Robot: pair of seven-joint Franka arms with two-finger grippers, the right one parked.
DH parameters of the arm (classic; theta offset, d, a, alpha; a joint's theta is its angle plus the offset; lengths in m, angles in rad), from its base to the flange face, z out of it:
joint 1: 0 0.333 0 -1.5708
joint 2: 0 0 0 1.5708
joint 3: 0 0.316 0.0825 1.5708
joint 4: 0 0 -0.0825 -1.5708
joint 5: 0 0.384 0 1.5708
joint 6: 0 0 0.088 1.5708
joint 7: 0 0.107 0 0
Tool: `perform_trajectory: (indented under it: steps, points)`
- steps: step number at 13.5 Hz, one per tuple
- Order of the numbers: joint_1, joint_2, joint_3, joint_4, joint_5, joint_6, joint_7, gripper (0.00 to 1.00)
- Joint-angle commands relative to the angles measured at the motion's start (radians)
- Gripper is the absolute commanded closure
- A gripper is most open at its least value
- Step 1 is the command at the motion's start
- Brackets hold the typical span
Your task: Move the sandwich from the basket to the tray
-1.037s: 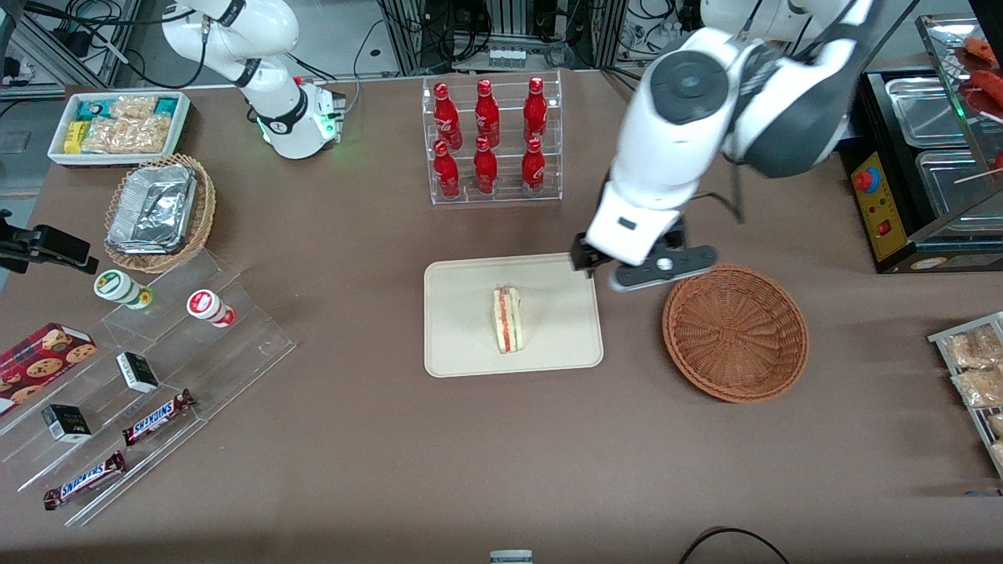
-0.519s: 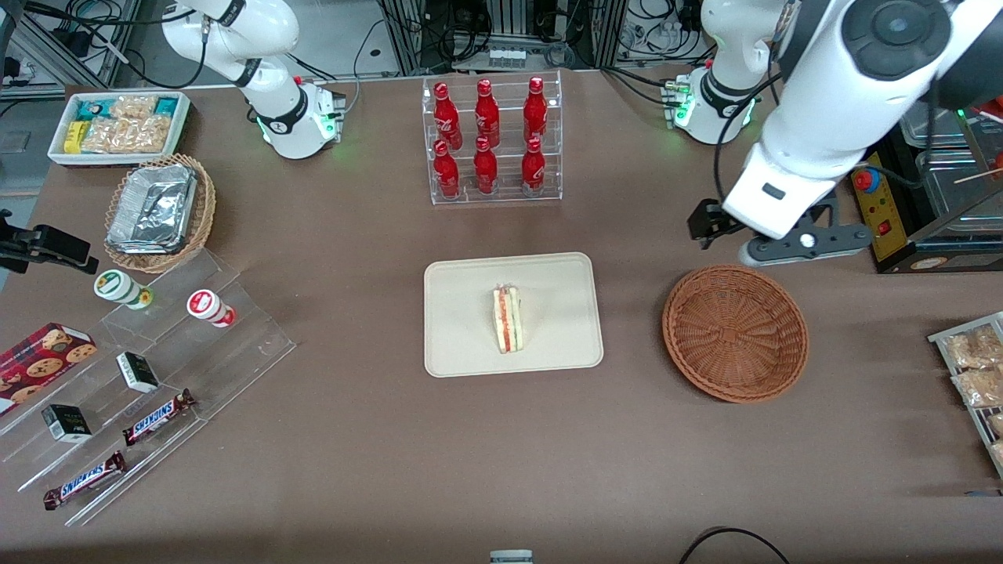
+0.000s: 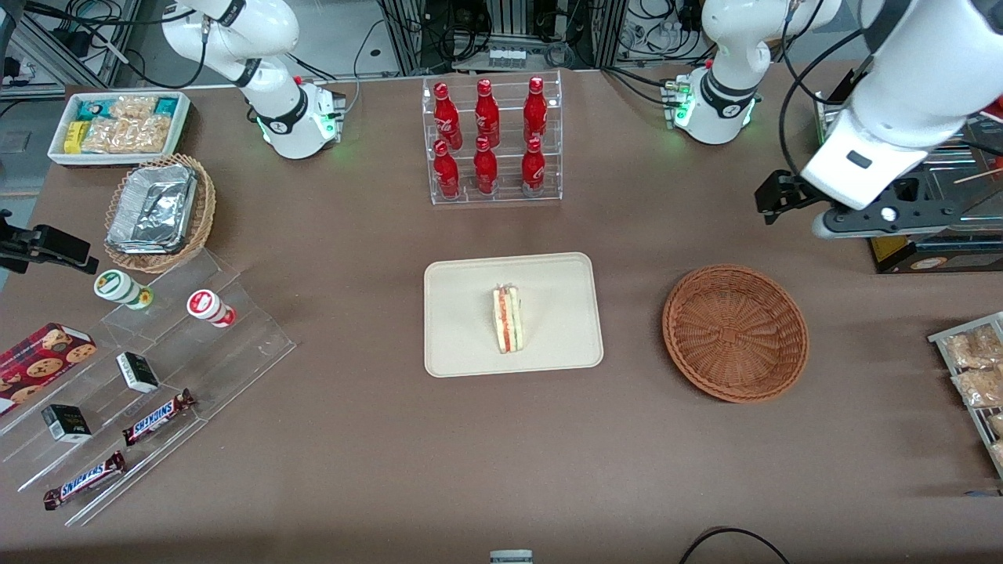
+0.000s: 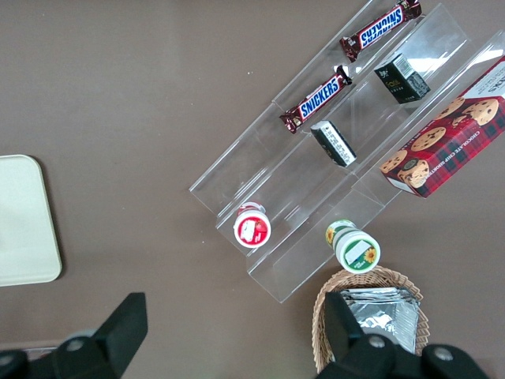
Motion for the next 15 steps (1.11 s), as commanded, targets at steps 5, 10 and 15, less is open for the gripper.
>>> perform_trajectory:
  steps: [5, 10, 15]
  points:
    - [-0.161, -0.058, 0.321, -0.030, -0.045, -0.020, 0.193, 0.00]
    - [-0.161, -0.050, 0.350, -0.022, -0.044, -0.022, 0.193, 0.00]
    - [-0.130, -0.044, 0.356, -0.002, -0.045, -0.017, 0.193, 0.00]
